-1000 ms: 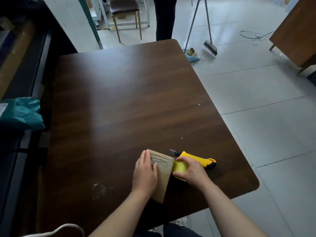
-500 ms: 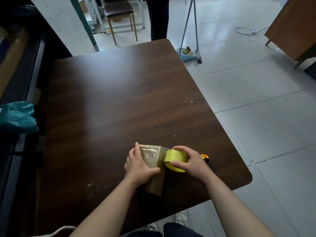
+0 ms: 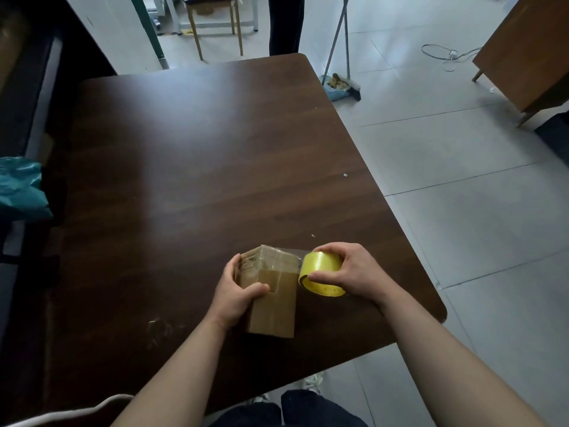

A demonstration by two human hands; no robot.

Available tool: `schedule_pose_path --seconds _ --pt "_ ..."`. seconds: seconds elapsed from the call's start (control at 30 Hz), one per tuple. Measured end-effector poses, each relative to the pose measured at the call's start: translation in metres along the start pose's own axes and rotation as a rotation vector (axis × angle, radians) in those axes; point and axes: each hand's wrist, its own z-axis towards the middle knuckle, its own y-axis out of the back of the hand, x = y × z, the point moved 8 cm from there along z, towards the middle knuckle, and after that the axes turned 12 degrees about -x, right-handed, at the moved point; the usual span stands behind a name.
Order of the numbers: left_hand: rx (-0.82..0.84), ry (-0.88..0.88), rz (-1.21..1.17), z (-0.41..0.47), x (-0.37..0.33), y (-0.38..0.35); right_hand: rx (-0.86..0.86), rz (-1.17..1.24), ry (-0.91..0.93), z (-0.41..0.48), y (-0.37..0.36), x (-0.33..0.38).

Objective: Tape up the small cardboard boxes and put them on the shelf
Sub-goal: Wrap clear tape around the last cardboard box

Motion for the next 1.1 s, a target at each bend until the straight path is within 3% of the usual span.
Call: schedule_pose_path --seconds 0.37,0.8,0.97,1.1 --pt "0.074 0.095 -0.278 0.01 0.015 0.013 0.011 -0.03 -0.037 0.008 -0.03 -0.01" --pt "0.154 0.219 -0.406 0.025 0.044 0.02 0.053 -0.068 -0.092 0.018 -0.076 -0.014" --pt "0.004 0.121 -0.194 0.021 0.035 0.051 0.031 -0.022 -0.063 0.017 -0.086 -0.001" --pt "-0.22 -0.193 0.159 0.015 -0.007 0.07 -0.02 0.048 -0.052 0.017 -0.089 0.007"
